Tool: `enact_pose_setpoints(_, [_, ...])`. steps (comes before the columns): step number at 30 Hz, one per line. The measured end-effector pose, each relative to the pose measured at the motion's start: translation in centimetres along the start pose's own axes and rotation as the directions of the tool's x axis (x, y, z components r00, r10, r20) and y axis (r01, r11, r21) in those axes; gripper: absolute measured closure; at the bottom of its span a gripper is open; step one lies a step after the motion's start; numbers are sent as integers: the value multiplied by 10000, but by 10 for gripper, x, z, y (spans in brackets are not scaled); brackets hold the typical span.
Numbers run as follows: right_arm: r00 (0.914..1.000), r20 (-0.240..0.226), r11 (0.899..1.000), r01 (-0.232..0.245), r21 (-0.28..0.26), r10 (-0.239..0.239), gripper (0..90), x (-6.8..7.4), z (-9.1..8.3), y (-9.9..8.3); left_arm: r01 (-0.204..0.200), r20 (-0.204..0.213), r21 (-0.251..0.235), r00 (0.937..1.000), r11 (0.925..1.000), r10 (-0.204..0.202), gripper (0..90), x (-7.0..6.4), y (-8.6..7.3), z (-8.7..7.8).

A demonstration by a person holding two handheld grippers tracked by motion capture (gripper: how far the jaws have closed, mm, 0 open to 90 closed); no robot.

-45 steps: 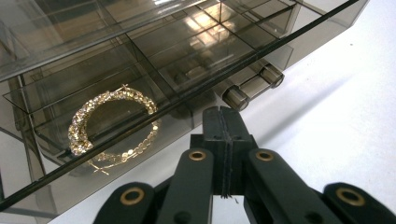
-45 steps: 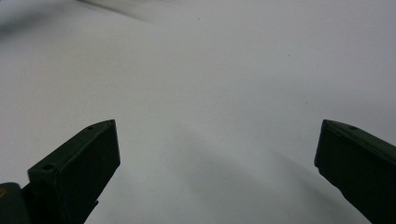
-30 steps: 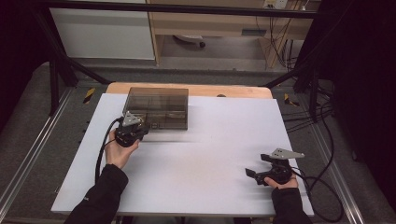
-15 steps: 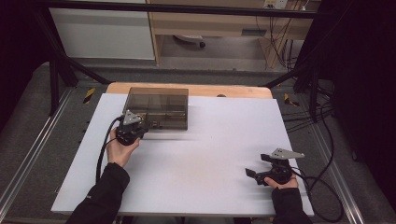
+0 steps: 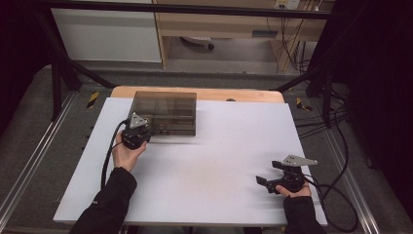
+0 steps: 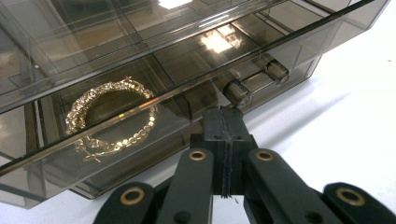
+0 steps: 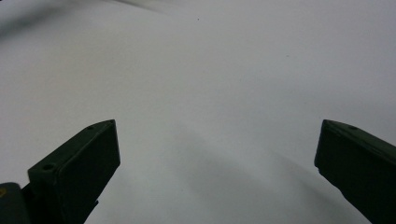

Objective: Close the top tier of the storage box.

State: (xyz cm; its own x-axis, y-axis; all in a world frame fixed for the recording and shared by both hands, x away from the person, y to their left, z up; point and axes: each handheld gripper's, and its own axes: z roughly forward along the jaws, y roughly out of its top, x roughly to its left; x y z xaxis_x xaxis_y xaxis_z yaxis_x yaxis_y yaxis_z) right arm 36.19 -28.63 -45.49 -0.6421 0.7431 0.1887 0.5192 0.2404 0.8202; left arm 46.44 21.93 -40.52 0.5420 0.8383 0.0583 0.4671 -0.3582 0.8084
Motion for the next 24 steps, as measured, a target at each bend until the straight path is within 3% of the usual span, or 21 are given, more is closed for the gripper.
enact_pose_setpoints(24, [10000, -10, 10000, 20, -29, -20, 6, 0, 0, 0, 89, -323, -200, 9994, 9998, -95, 900, 6, 3, 11])
